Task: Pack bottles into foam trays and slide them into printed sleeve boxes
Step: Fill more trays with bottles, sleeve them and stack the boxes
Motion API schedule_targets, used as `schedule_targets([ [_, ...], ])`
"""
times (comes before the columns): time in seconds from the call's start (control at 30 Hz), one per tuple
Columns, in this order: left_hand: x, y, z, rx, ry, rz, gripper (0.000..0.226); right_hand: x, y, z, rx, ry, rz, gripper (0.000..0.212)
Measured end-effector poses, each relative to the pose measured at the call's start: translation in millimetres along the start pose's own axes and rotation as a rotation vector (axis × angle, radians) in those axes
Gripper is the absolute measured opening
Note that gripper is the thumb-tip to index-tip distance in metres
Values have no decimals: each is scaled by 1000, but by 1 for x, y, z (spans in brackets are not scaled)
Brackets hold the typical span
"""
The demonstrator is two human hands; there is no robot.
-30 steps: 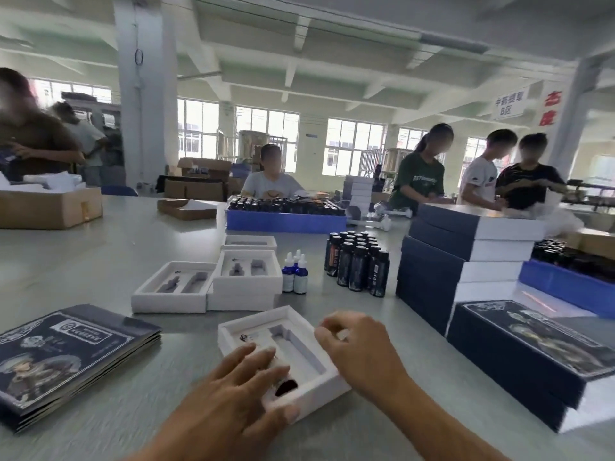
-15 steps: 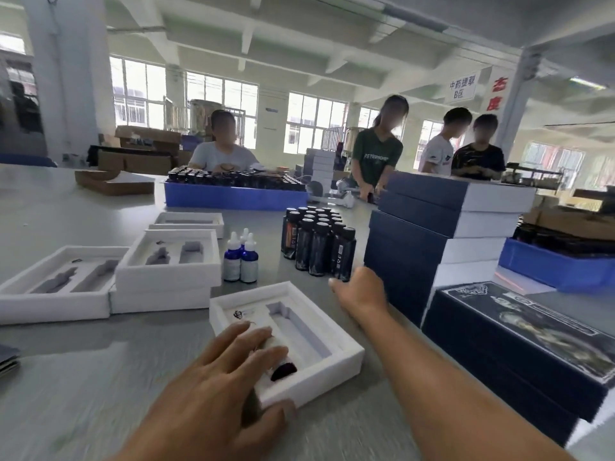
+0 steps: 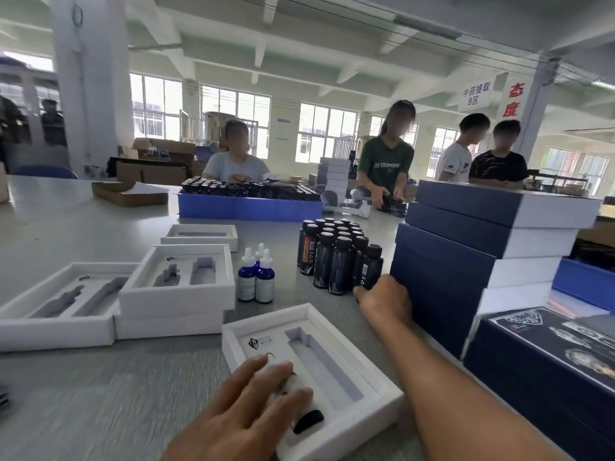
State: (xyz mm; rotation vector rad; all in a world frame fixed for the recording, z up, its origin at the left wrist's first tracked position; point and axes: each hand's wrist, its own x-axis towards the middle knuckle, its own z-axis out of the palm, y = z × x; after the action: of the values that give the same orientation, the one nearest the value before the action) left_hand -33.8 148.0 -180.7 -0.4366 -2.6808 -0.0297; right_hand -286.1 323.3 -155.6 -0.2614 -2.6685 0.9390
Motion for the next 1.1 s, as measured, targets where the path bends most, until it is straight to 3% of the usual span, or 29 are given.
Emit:
schedule_targets([
  [0.1, -3, 6, -15, -112, -90, -101, 65, -18, 2, -19, 53, -93, -79, 30],
  [0.27, -5, 11, -9, -200, -150, -179, 80, -84, 3, -61, 96, -76, -425, 39],
  [0.4, -13, 17, -9, -221, -111, -221, 74, -145, 6, -79, -199, -112, -671, 66],
  [0.47, -17, 22, -9, -186, -93, -218, 74, -167, 6, -80, -372, -84, -743, 63],
  [0.73, -47, 29, -35, -118, -213, -235, 82, -209, 7, -90, -275, -179, -740, 41],
  [0.97, -86, 43, -45, -118, -111, -253, 74, -219, -3, -98, -387, -328, -798, 39],
  [1.1, -91, 47, -44, -120, -130, -265, 74, -212, -1, -104, -238, -583, -651, 38],
])
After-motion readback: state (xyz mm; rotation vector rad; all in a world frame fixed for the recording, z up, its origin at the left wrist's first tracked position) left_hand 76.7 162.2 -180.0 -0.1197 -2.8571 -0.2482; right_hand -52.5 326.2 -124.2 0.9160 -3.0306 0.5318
